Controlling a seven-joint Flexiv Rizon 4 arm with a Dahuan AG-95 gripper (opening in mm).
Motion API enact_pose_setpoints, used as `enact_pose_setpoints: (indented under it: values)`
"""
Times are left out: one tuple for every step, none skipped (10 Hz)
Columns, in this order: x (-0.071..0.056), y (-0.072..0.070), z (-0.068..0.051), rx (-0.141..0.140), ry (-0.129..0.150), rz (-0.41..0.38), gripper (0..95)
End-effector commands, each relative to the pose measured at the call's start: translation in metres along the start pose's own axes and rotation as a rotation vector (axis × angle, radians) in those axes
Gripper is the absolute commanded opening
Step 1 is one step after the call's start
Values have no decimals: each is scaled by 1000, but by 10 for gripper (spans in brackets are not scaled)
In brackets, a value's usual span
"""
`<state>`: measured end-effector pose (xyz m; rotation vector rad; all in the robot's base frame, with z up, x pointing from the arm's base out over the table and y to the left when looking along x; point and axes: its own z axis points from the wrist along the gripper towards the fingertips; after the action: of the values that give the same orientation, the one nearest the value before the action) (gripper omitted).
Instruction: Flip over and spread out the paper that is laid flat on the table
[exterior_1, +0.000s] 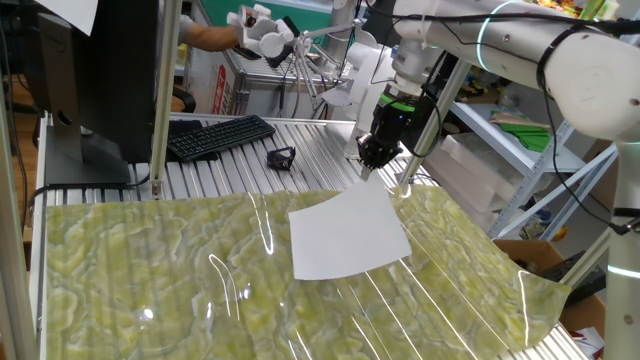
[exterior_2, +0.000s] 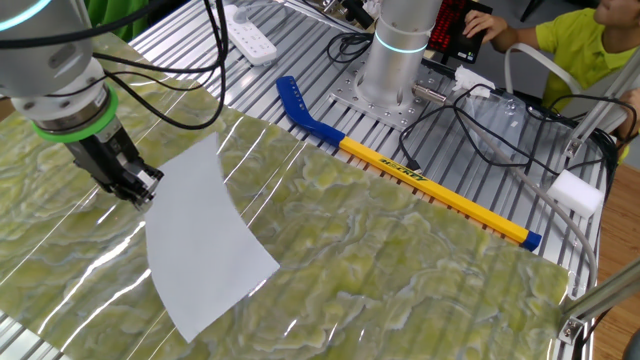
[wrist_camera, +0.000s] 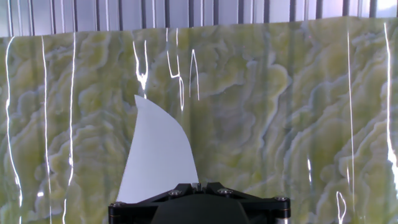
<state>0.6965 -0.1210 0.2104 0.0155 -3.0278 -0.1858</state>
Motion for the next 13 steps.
enact_pose_setpoints:
  values:
    - [0,0,0,7,-30,-15,0]
    - [0,0,0,7,-55,-27,0]
    - [0,0,0,4,-70,-36,0]
    - [0,0,0,0,-92,-44,0]
    - [0,0,0,-2,-100,-47,0]
    - [0,0,0,0,-104,-50,0]
    - [0,0,0,4,-103,-50,0]
    - [0,0,0,10,-101,-53,0]
    - [0,0,0,17,-101,-55,0]
    - [0,0,0,18,-98,-55,0]
    - [3,0,-9,17,-86,-56,0]
    - [7,0,-21,17,-79,-59,0]
    - [10,0,-30,17,-71,-64,0]
